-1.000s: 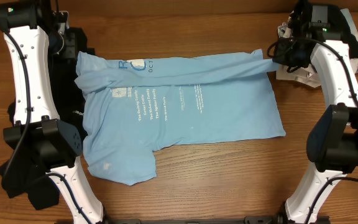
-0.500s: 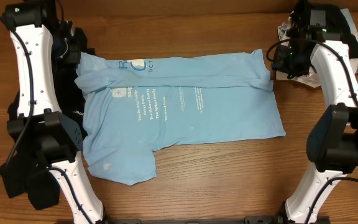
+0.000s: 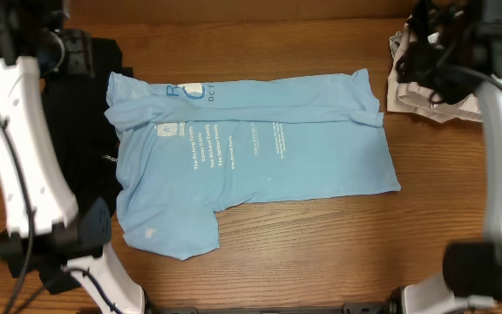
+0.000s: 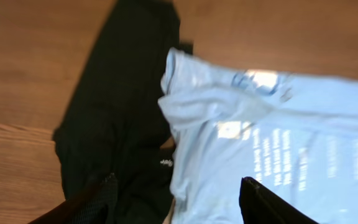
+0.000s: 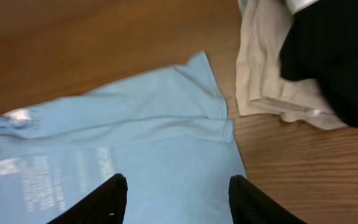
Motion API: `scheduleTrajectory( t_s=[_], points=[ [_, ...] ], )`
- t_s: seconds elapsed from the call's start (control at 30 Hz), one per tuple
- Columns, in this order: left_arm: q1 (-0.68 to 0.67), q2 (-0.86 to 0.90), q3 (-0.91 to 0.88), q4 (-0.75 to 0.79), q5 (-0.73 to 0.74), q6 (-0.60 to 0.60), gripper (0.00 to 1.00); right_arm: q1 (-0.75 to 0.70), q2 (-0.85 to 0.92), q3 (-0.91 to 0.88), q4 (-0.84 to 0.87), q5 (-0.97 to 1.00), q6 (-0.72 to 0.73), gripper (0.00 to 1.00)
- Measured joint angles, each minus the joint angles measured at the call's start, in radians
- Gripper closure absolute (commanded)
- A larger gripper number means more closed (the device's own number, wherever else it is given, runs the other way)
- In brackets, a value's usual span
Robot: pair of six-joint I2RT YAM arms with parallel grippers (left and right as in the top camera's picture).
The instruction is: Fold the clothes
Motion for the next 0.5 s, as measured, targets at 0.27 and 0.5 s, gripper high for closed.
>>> scheduleTrajectory(
  t_s=[0.27, 0.5],
  points=[
    [-0.006, -0.297, -0.077, 0.0, 0.058, -0.066, 0.3, 0.0, -0.291, 0.031, -0.181, -0.012, 0.01, 0.43],
    [-0.007, -0.55, -0.454, 0.001, 0.062, -0.151, 0.24, 0.0, -0.335, 0.029, -0.302, -0.014, 0.024, 0.44]
  ],
)
